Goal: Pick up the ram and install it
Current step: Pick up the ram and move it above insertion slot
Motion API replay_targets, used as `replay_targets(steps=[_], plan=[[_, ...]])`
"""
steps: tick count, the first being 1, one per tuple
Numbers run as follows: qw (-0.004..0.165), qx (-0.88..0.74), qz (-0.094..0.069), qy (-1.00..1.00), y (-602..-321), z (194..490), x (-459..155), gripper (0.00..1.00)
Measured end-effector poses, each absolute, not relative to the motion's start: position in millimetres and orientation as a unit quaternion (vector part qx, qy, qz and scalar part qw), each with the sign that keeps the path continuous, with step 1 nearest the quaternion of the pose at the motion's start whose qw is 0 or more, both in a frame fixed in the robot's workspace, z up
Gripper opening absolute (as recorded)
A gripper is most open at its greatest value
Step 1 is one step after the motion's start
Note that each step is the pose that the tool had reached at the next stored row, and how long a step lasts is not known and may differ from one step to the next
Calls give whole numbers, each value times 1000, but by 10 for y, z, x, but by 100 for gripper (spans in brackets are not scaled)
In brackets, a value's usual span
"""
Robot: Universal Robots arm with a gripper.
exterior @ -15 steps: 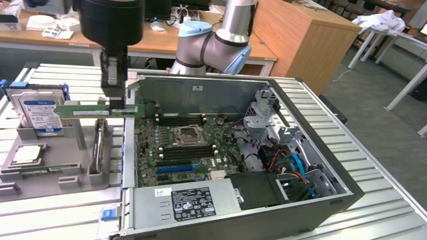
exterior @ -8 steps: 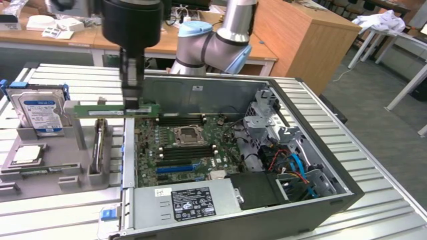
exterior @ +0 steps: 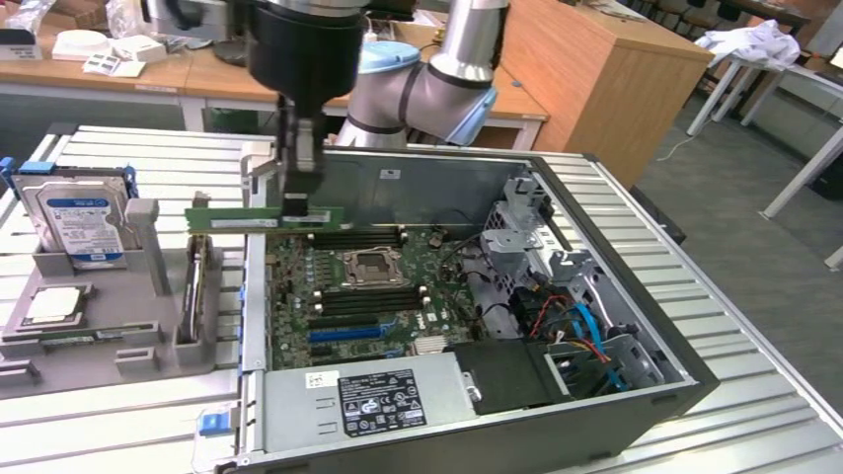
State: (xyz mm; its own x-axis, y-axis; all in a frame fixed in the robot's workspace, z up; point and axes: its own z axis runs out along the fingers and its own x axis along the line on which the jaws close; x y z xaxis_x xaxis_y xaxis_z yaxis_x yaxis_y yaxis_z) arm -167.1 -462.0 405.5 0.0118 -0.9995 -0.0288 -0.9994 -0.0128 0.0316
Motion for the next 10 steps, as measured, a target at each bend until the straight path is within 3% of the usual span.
replay_targets(steps=[10], plan=[[2,712,-22,-702,-4632,4055,-1308,12]])
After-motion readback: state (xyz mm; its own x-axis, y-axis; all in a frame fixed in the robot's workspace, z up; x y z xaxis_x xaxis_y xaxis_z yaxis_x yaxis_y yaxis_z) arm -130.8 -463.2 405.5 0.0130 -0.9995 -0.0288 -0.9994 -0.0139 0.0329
